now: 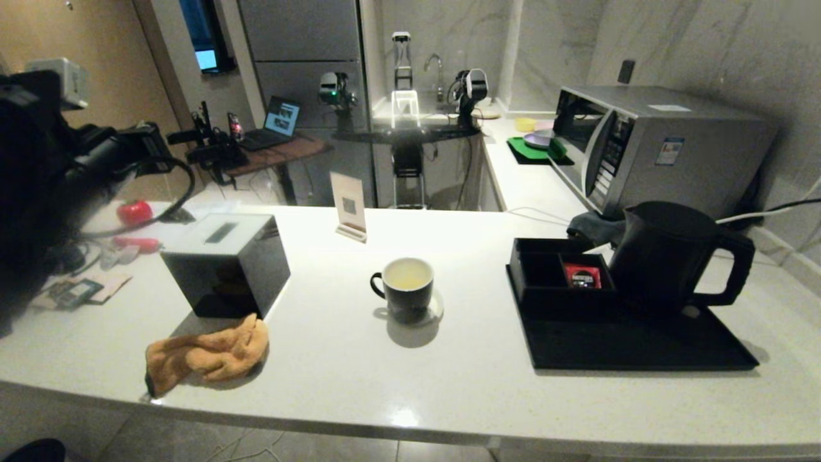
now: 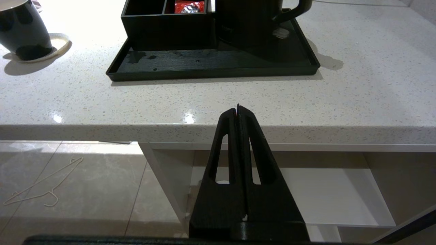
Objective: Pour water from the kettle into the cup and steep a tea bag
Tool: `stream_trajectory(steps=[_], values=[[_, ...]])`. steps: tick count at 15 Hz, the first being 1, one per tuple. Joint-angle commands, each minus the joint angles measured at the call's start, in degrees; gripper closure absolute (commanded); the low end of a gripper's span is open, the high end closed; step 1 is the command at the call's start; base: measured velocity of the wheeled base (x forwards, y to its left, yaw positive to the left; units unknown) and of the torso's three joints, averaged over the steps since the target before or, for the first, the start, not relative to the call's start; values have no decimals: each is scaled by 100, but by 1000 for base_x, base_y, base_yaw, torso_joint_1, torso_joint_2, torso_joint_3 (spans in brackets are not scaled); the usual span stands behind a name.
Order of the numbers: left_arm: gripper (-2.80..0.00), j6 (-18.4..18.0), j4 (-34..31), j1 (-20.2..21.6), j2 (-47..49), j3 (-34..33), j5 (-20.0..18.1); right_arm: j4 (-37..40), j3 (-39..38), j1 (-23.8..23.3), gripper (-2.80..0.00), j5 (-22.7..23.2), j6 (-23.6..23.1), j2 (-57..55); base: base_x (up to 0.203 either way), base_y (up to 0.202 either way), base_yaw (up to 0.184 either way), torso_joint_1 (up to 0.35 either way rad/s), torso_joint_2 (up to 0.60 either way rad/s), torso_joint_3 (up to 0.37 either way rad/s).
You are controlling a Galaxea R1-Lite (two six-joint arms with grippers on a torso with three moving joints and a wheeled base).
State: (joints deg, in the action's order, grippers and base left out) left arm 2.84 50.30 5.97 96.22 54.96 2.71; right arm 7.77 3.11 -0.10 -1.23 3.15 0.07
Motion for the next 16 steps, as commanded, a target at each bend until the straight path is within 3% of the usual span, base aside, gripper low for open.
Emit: stream_trajectory(steps=[1,16], values=[[0,6,33,0,11,-64,2,5,2,1,0,0,1,-7,0,0,0,0,0,0],[0,-3,85,-8,234,-361,-7,5,-3,1,0,0,1,-7,0,0,0,0,0,0]])
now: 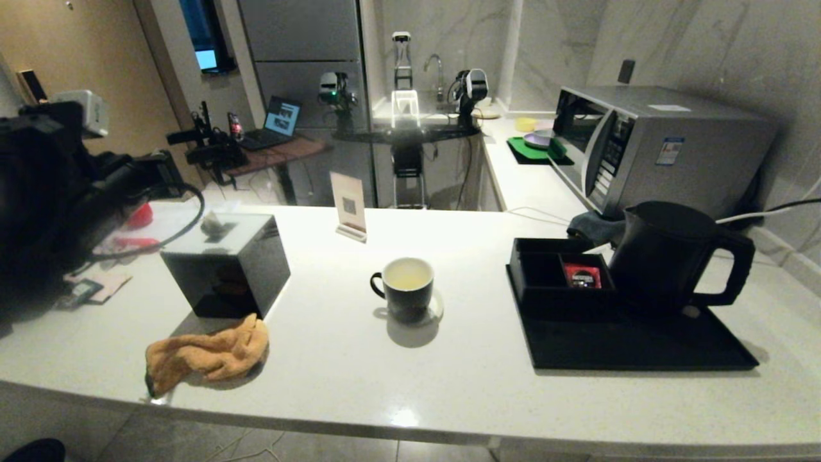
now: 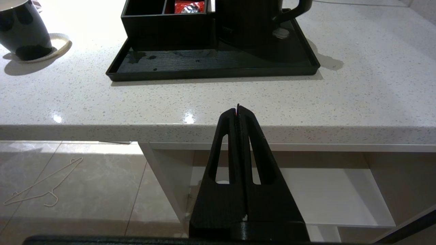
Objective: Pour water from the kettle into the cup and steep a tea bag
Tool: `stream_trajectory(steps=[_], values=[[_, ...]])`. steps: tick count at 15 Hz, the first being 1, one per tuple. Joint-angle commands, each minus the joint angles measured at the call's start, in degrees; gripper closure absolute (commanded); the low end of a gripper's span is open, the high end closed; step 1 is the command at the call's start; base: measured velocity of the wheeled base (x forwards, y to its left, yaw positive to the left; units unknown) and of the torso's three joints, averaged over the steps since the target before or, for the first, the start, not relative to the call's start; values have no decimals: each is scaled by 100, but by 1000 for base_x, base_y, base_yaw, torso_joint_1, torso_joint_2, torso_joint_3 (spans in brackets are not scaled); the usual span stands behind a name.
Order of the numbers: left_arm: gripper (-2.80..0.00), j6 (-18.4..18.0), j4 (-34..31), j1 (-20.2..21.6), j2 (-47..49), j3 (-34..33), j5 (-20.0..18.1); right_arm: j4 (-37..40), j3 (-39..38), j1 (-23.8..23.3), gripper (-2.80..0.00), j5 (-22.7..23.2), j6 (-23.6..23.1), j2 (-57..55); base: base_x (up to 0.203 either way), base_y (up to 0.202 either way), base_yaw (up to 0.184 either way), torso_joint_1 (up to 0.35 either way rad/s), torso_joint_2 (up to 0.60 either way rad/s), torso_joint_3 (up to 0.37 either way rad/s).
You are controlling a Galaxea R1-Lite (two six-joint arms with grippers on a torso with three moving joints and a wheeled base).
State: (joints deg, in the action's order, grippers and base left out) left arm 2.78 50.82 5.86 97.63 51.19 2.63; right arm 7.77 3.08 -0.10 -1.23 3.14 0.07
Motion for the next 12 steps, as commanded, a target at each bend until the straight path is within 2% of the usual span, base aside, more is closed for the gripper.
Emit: stream_trajectory(steps=[1,6,12], values=[[0,8,42,2,130,40,-4,6,-1,1,0,0,3,-7,0,0,0,0,0,0],[0,3,131,11,380,383,-8,6,1,1,0,0,3,-7,0,0,0,0,0,0],[0,3,692,125,813,778,0,6,5,1,0,0,3,-7,0,0,0,0,0,0]])
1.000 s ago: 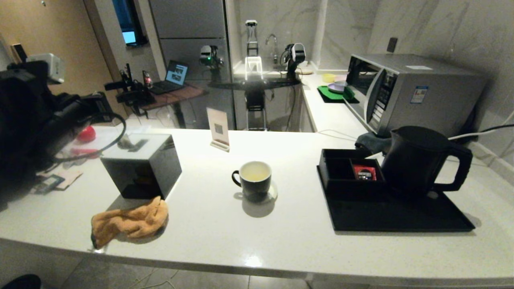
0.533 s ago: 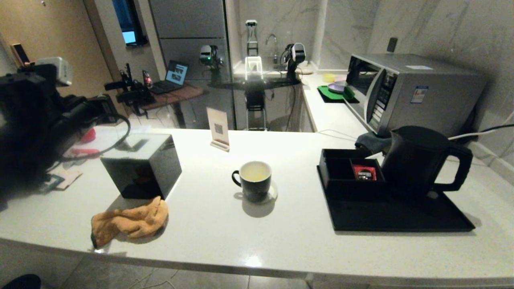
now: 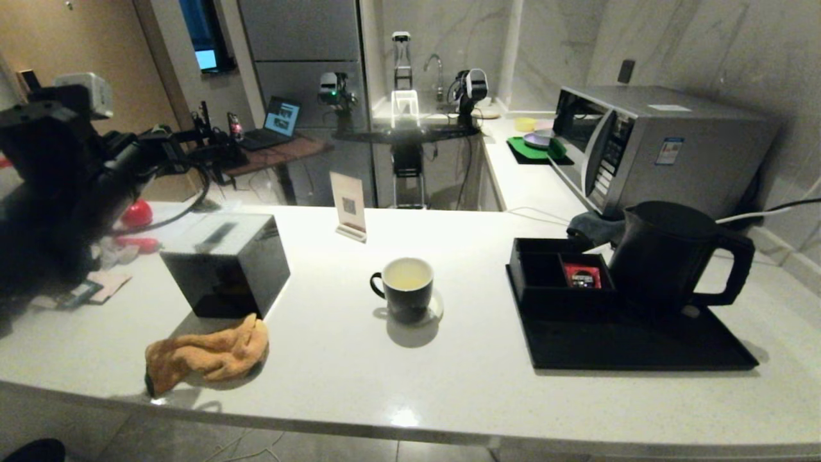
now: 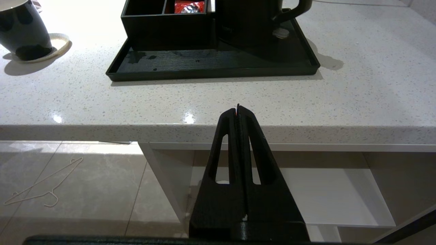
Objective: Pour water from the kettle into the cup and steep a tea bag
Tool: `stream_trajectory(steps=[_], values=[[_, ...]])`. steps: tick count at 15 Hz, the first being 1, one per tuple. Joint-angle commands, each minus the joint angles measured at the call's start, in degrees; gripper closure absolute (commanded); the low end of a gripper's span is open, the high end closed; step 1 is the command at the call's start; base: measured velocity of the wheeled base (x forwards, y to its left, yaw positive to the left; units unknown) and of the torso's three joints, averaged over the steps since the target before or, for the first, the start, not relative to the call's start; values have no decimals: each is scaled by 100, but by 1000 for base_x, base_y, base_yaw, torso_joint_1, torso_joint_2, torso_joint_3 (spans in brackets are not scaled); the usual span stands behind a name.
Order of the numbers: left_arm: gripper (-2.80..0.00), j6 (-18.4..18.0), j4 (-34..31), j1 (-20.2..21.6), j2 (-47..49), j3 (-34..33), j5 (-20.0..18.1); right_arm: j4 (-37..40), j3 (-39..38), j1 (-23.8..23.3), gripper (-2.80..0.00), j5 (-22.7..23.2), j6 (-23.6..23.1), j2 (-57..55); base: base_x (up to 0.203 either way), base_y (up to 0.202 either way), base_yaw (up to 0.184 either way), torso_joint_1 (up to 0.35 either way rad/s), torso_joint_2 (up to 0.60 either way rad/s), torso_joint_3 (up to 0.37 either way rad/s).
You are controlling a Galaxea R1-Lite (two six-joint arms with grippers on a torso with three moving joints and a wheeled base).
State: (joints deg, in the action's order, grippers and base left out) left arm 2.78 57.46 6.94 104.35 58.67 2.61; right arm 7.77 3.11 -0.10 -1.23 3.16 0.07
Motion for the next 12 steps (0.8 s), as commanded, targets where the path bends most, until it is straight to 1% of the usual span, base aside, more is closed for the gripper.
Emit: stream_trajectory(steps=[1,5,9,12], values=[[0,3,126,18,207,30,8,6,-3,1,0,0,1,-7,0,0,0,0,0,0],[0,3,350,18,438,28,12,6,6,1,0,0,1,-7,0,0,0,0,0,0],[0,-14,395,1,621,21,-6,6,4,1,0,0,1,-7,0,0,0,0,0,0],[0,-14,639,-8,775,-34,-15,6,-3,1,0,0,1,-7,0,0,0,0,0,0]])
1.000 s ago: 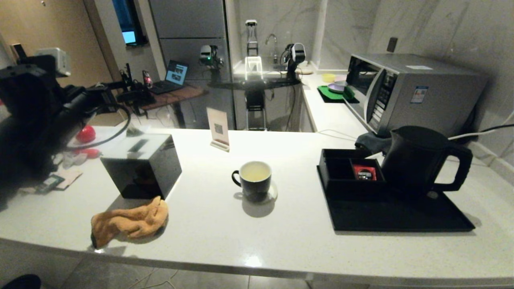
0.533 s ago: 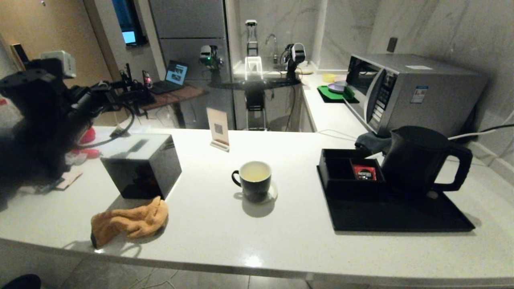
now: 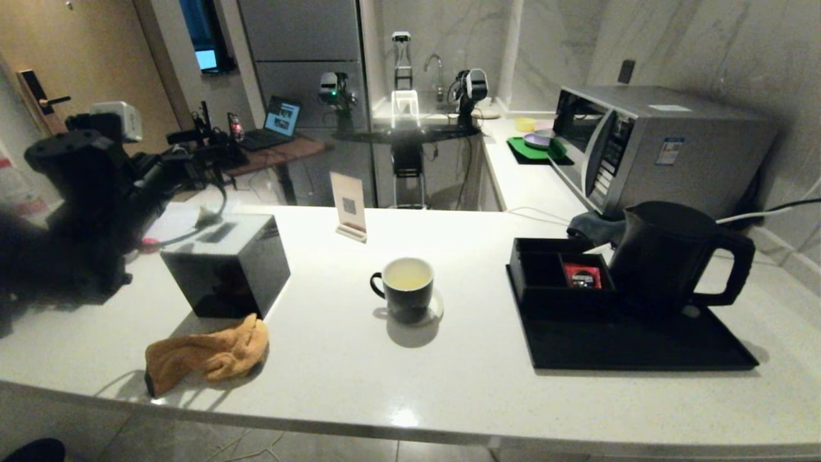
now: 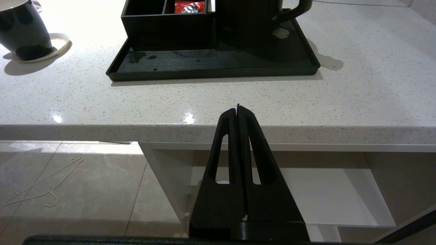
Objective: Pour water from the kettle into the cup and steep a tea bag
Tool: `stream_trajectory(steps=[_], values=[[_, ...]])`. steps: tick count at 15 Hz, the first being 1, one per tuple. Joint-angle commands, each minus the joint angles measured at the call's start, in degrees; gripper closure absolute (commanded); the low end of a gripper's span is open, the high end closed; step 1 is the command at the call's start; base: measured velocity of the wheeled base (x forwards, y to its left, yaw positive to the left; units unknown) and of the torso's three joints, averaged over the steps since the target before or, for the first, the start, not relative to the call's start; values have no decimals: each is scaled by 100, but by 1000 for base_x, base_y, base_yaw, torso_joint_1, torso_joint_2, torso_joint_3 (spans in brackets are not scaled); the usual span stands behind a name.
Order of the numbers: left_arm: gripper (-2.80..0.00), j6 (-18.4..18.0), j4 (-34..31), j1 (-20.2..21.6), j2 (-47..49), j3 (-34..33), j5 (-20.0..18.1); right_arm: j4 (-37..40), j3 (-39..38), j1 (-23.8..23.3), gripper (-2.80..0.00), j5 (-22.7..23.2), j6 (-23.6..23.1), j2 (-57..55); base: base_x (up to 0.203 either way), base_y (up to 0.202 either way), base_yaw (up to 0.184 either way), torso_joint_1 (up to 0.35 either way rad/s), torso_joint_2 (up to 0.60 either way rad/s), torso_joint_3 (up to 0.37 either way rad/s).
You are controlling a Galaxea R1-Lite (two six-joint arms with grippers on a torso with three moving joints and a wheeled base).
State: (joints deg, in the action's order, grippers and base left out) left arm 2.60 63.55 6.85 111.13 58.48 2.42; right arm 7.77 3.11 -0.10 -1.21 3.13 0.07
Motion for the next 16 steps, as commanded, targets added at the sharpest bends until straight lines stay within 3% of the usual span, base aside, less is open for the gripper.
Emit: stream_trajectory(steps=[1,13,16], values=[[0,4,97,0,134,-35,4,6,-3,1,0,-2,3,-7,0,0,0,0,0,0],[0,1,213,-139,268,-317,16,6,-3,1,0,-2,3,-7,0,0,0,0,0,0],[0,0,403,-192,268,-732,13,6,-3,1,0,-2,3,-7,0,0,0,0,0,0]])
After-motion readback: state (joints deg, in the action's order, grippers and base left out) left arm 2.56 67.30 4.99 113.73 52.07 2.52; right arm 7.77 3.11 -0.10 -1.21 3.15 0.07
